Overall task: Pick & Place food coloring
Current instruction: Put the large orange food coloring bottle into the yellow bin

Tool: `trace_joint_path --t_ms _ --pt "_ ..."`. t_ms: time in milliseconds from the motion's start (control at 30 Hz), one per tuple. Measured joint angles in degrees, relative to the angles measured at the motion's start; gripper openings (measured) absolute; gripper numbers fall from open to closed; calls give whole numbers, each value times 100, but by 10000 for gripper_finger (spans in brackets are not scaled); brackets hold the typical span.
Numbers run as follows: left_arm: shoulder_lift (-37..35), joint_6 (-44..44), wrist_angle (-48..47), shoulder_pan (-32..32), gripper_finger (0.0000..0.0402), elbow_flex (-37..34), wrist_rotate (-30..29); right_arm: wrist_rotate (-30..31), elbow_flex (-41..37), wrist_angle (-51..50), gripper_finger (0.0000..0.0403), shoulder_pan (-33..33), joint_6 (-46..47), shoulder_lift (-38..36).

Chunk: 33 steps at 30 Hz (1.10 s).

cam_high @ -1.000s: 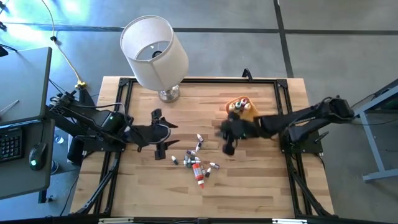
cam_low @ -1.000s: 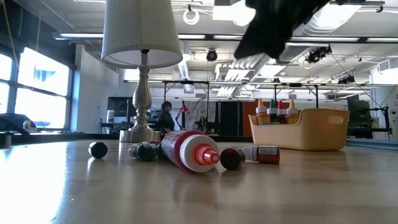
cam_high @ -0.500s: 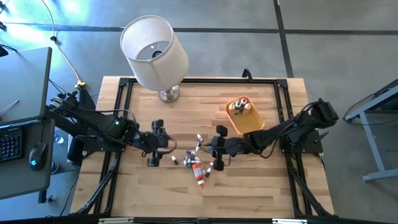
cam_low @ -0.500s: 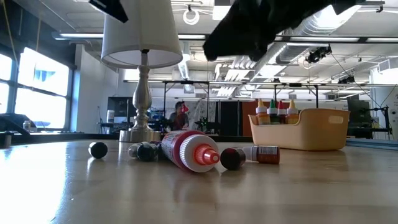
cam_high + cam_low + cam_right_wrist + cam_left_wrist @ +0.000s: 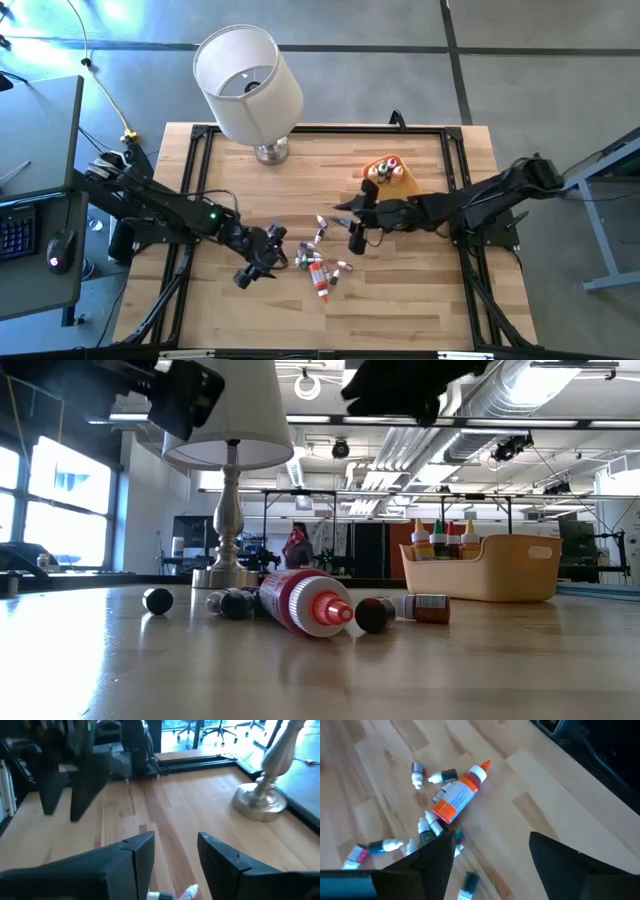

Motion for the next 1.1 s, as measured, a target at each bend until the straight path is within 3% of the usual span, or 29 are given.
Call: trace_joint_path --t_ms 233,433,567,867,1100 --pt "615 -541 492 0 250 -8 397 35 2 -844 128 145 757 -786" --pt "1080 -488 1317 0 250 19 420 270 -2 -1130 126 352 833 -830" --pt "1257 -226 1283 0 250 207 194 281 -2 -1120 126 374 803 -852" --pt "2016 551 256 72 250 1489 35 490 -11 -1269 118 370 761 -986" --pt "3211 1332 -734 116 250 2767 41 600 -7 -2743 94 633 1470 -1626"
